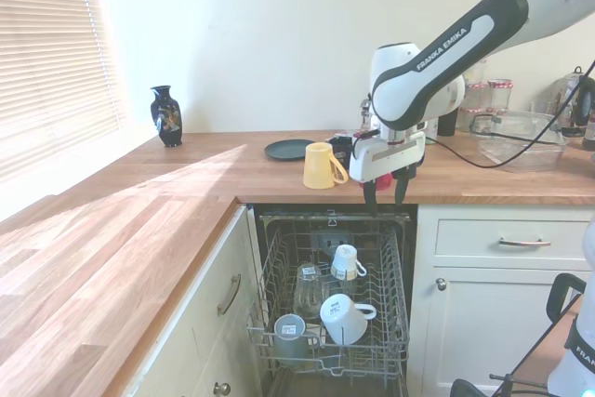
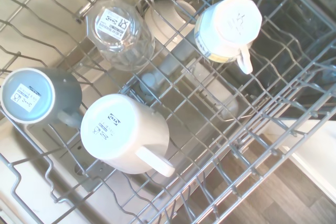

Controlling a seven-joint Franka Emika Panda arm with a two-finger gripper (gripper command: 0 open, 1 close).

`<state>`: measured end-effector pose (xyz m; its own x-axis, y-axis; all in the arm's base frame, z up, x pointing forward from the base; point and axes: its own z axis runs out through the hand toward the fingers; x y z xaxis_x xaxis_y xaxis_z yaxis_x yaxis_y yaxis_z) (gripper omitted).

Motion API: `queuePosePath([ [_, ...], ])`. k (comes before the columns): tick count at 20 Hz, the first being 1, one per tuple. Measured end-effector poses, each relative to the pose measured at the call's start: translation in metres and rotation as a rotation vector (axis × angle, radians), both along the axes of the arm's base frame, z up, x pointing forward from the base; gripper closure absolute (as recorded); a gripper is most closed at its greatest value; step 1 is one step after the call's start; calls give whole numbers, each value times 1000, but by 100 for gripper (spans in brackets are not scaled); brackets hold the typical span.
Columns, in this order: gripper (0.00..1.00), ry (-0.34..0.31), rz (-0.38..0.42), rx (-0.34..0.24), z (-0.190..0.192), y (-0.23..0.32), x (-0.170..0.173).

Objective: Move a mug from dishwasher to table

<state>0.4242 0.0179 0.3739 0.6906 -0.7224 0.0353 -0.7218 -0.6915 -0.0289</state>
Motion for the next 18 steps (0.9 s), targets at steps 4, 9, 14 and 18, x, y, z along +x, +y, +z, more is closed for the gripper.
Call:
queuePosePath([
  [4, 0, -7, 10, -10, 0, 5, 1],
  [9, 0, 12, 87, -34, -12, 41, 7],
  [14, 0, 71, 228, -110, -45, 71, 24],
  [18, 0, 85, 320, -163, -61, 83, 40],
])
